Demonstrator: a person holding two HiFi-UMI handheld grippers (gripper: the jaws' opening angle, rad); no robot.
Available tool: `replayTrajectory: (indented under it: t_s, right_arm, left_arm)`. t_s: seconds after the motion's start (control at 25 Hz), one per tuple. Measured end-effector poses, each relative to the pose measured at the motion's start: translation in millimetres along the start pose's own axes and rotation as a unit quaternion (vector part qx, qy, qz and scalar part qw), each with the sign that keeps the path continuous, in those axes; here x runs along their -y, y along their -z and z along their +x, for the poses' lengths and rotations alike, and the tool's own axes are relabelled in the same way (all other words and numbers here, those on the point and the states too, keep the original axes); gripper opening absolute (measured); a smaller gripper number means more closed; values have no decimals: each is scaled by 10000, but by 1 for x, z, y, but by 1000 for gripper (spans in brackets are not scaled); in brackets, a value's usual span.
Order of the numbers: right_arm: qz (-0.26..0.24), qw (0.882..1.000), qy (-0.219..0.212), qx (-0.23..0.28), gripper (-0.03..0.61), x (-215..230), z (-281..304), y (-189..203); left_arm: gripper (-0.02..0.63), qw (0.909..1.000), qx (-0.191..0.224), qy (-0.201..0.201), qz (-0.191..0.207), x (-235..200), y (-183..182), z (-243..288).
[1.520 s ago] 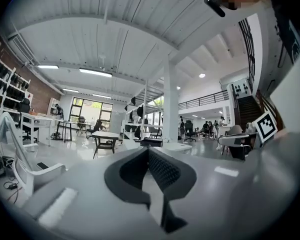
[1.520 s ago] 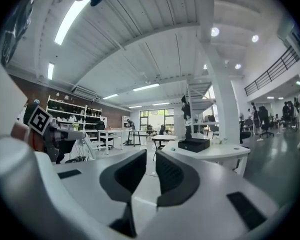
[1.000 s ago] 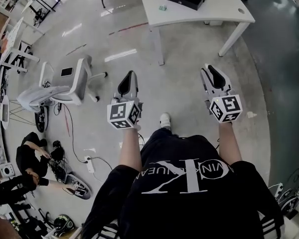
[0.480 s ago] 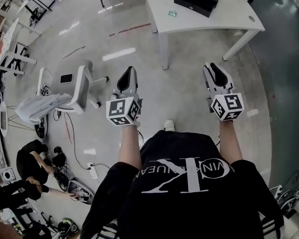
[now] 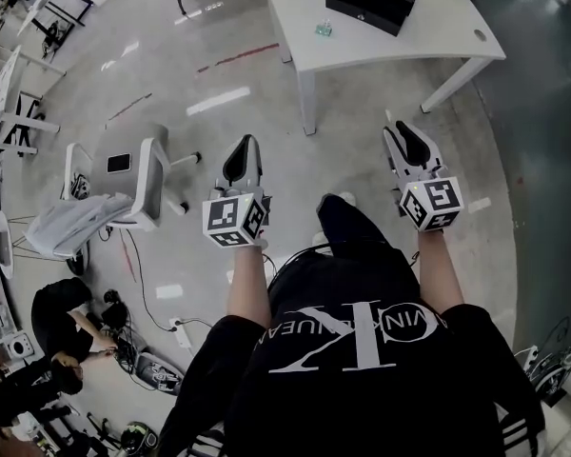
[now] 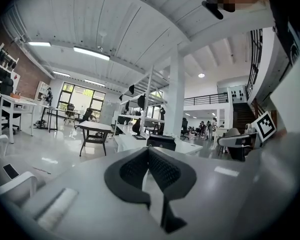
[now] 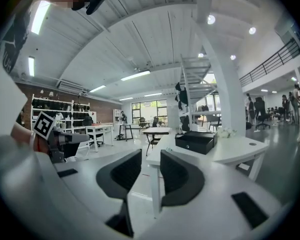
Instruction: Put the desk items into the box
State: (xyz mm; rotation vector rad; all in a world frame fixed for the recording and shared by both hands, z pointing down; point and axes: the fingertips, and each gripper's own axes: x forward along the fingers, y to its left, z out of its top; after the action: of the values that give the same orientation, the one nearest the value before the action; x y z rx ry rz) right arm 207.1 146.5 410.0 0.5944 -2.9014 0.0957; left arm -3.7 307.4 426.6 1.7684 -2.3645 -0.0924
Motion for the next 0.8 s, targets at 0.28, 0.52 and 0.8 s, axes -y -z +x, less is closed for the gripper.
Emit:
replayTrajectory:
  t_s: [0.28, 0.52, 0.8]
  right_arm:
    - [12, 9995, -322, 27, 87, 20, 59, -9]
    - [-36, 9982, -583, 96, 87, 43, 121, -25]
    - [-30, 9967, -808, -68, 87, 77, 179, -25]
  left_arm:
    - [11, 9997, 37, -235, -18, -24, -9, 37]
    - [11, 9993, 139, -331, 81, -42, -28, 92]
    - [11, 9993, 30, -370, 86, -48, -29, 155]
